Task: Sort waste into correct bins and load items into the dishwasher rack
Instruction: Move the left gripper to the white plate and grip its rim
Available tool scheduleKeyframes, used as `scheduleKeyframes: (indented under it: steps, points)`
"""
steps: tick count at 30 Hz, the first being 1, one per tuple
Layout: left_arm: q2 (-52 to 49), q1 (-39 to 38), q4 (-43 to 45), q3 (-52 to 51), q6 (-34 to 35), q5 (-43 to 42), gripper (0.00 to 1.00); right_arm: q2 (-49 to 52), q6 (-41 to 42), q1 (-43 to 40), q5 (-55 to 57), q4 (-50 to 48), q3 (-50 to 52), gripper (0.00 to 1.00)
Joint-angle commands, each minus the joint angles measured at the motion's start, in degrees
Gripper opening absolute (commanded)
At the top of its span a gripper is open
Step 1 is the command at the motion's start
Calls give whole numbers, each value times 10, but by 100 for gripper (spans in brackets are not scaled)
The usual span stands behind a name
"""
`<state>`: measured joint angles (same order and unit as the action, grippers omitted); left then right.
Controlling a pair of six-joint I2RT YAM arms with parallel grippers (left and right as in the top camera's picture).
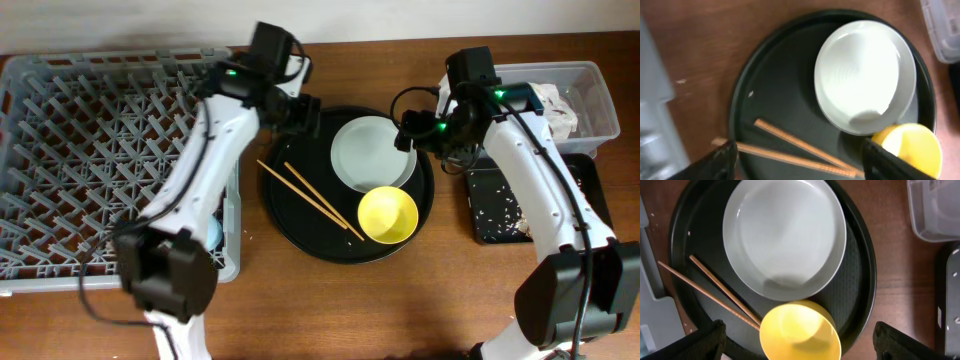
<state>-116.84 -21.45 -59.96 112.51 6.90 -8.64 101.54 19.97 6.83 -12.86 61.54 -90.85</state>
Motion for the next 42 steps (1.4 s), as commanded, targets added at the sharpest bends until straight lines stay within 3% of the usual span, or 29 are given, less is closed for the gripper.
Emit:
scheduleKeyframes:
  steps: [1, 4, 13, 28, 34, 35, 42]
  points:
    - [-50, -23, 31, 7, 38, -6, 69, 1, 5, -2, 16, 9, 0, 95]
    - [-82, -40, 57, 7, 61, -6, 56, 1, 5, -2, 16, 18, 0, 95]
    - [-156, -59, 105, 7, 130, -6, 42, 1, 5, -2, 16, 29, 0, 95]
    - [-219, -82, 115, 7, 130, -7, 40, 1, 4, -1, 16, 43, 0, 96]
    - [-220, -82, 118, 7, 130, -6, 11, 1, 4, -1, 22, 43, 0, 96]
    - [-220, -82, 119, 7, 130, -6, 2, 1, 4, -1, 22, 43, 0, 96]
    - [-219, -70, 72, 60, 130, -6, 1, 1, 4, -1, 31, 40, 0, 96]
